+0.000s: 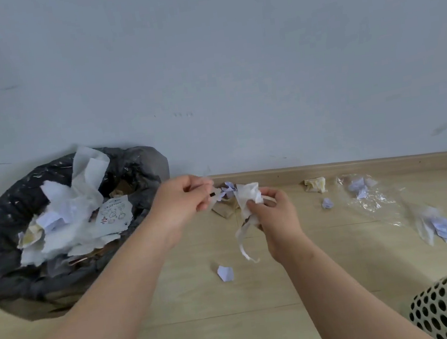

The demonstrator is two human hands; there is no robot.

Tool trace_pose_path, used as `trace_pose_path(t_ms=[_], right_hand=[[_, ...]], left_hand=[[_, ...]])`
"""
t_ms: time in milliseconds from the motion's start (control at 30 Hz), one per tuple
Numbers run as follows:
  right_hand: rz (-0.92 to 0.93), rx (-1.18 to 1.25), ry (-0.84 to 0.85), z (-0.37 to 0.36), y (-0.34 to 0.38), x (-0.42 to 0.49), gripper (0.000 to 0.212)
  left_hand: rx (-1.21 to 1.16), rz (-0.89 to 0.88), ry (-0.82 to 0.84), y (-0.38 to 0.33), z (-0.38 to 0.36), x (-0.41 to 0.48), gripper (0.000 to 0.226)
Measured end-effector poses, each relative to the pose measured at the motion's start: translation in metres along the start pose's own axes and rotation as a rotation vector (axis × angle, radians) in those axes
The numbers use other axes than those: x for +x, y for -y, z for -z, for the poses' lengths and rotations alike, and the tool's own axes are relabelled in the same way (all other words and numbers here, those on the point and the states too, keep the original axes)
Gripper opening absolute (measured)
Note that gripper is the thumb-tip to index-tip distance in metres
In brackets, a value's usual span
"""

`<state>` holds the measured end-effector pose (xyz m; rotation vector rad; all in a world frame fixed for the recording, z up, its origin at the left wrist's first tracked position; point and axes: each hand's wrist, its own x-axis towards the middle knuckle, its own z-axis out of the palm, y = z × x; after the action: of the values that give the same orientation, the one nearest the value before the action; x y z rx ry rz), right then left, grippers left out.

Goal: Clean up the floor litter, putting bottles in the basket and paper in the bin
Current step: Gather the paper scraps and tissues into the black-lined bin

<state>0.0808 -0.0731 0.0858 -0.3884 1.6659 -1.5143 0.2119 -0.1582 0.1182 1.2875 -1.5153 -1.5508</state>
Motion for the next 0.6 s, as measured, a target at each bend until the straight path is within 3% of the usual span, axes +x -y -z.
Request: trace_pose_path(t_ms=[167, 333, 467, 600], right_hand=[[0.115, 0.101, 0.153, -0.056, 0.035, -0.016, 0.020], [0.271, 0.085, 0.212, -0.129, 0.044, -0.037, 0.024], [0.541, -0.348, 0.248, -0.173, 0.020, -0.046, 0.017], [0.744, -1.051, 0.346, -0.194, -0.009, -0.044, 0.016]], left_hand=[[-0.016, -0.138, -0.187, -0.040, 0.057, -0.002, 0.018], [0.022, -0.124, -0.332, -0.030, 0.117, 0.009, 0.012], [0.192, -0.067, -0.381, -0.008, 0.152, 0.011, 0.011], [0.728, 0.012, -0.304, 0.011, 0.172, 0.009, 0.009]])
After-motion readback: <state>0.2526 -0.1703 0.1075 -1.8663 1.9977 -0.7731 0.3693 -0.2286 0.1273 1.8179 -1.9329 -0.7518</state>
